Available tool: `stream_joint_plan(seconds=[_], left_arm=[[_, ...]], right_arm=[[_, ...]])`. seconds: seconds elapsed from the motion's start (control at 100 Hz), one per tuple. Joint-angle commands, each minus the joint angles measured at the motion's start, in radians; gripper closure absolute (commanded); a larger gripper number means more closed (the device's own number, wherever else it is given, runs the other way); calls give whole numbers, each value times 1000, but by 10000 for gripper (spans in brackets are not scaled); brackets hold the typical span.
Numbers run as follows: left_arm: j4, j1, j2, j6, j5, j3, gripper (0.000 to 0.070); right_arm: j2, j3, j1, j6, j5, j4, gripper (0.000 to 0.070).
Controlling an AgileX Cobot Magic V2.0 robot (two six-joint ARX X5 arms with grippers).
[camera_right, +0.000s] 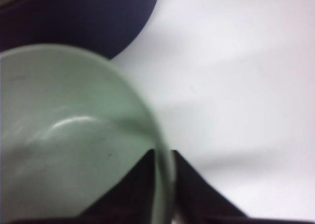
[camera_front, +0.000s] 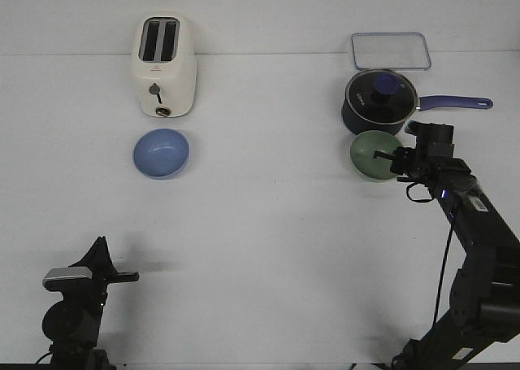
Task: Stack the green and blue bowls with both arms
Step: 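Grip the green bowl rim and drag it toward the robot, center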
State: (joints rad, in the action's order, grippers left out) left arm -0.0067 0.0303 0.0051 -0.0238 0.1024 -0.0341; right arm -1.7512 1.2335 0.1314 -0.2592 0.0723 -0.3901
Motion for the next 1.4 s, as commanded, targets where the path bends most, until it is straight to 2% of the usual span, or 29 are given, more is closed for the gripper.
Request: stream_joint_plan(seconds=[0.0,0.17,0.31,0.43,0.55,0.65,0.8,0.89,0.99,1.21,1.26,1.35,1.39], left_arm=[[11,1,-2,9,-2,20,685],[11,1,-2,9,-2,20,685],[11,1,-2,9,-2,20,685],[11,1,-2,9,-2,20,685],[11,1,-2,9,-2,20,685],[11,1,-2,9,-2,20,685],[11,1,-2,9,-2,20,685],[10,1,-2,9,-2,20,685],[10,1,-2,9,-2,20,685],[10,1,-2,9,-2,20,685],[10,1,-2,9,-2,20,685],[10,1,-2,9,-2,20,685],[10,1,-2,9,-2,20,685]], right_arm=[[-2,21,3,-8,17,2,700],[104,20,9,-11,90,-58,700],[278,-38,-15,-11,148,-116,700],[469,-156,-104,-13,171,-143,700],[641,-299,-256,-51,170,-142,700],[721,-406,-421,-116,150,-126,700],[730,-508,-645,-193,31,-97,700],[700,-540,-745,-233,0,-51,700],[655,-544,-813,-243,-52,-41,700],[582,-544,-864,-249,-89,-27,700],[575,-544,-866,-249,-90,-29,665],[571,-544,-866,-248,-88,-30,484],[571,-544,-866,-248,-88,-29,427]])
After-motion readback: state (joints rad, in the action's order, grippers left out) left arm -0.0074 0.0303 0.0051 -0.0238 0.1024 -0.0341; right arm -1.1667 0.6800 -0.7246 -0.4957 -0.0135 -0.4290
